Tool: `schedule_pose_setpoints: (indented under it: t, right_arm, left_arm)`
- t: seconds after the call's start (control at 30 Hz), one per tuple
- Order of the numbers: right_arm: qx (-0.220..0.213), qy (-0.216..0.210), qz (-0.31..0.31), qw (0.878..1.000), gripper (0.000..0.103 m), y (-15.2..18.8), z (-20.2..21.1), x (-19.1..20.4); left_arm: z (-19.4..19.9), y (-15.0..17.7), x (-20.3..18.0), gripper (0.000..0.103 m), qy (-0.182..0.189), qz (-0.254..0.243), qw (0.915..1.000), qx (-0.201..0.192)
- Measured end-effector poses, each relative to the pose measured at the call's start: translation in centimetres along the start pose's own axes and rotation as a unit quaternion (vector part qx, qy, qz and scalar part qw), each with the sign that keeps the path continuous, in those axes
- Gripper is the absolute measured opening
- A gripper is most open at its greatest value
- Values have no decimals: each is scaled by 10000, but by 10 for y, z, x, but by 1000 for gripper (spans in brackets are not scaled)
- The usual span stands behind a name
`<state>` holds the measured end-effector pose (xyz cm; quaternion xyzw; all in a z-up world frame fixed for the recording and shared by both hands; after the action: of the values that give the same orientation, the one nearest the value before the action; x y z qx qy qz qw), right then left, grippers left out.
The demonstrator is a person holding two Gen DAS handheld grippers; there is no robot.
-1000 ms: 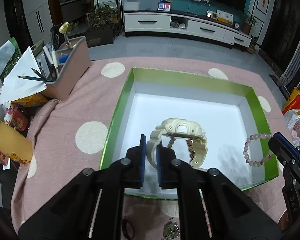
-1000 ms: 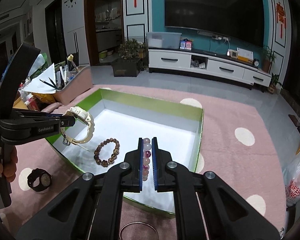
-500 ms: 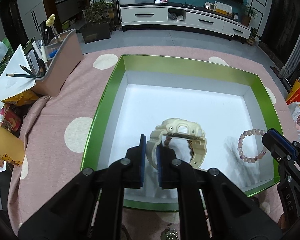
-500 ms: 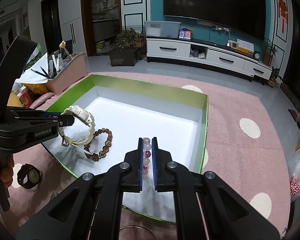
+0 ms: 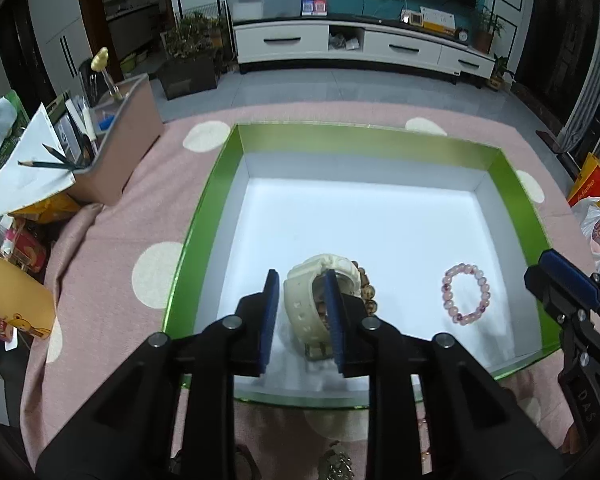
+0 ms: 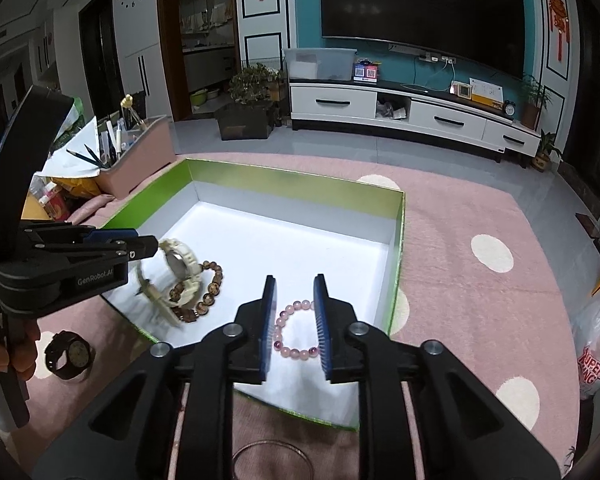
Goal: Organize jewelry
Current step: 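Withdraw both tools from the box back over the remaining jewelry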
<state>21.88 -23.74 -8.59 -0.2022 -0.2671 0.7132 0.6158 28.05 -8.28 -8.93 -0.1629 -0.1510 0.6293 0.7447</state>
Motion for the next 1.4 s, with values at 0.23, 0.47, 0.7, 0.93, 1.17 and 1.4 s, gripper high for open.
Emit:
schedule_pose_setpoints:
  t: [0.23, 0.47, 0.7, 0.93, 1.17, 1.4]
  right_arm:
    - [-143, -46, -120, 9998, 47, 10, 29, -2]
    - [-72, -149, -390, 9991, 60, 34, 53, -7]
    - [37, -196, -539, 9984, 73, 64, 76, -8]
    - [220, -435, -768, 9959, 77, 98, 93, -5]
    - [470, -546, -729, 9947, 77, 129, 101, 11]
    - [655, -728, -688, 9928, 77, 149, 104, 26]
  left_arm:
    - [29, 6, -8, 63, -38, -133, 9994, -303]
    - [54, 35, -15, 82, -93, -247, 9986, -467]
    - [74, 69, -17, 98, -2, -215, 9988, -441]
    - [83, 120, -13, 101, 179, -71, 9997, -176]
    - [91, 167, -4, 101, 165, 76, 9998, 53]
    - [106, 200, 10, 101, 191, 195, 9996, 97]
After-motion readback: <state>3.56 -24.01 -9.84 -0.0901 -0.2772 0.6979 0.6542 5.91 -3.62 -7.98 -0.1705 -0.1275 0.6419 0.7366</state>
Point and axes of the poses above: each gripper's, at about its wrist camera, not at the fingertips, and z roughly against the way its jaws point, x to its left, y to its underside, the point moved 6 cm from there along -z, roughly the way its jaws point, and after that the axes turned 11 degrees about x, right-handed, at the moved point
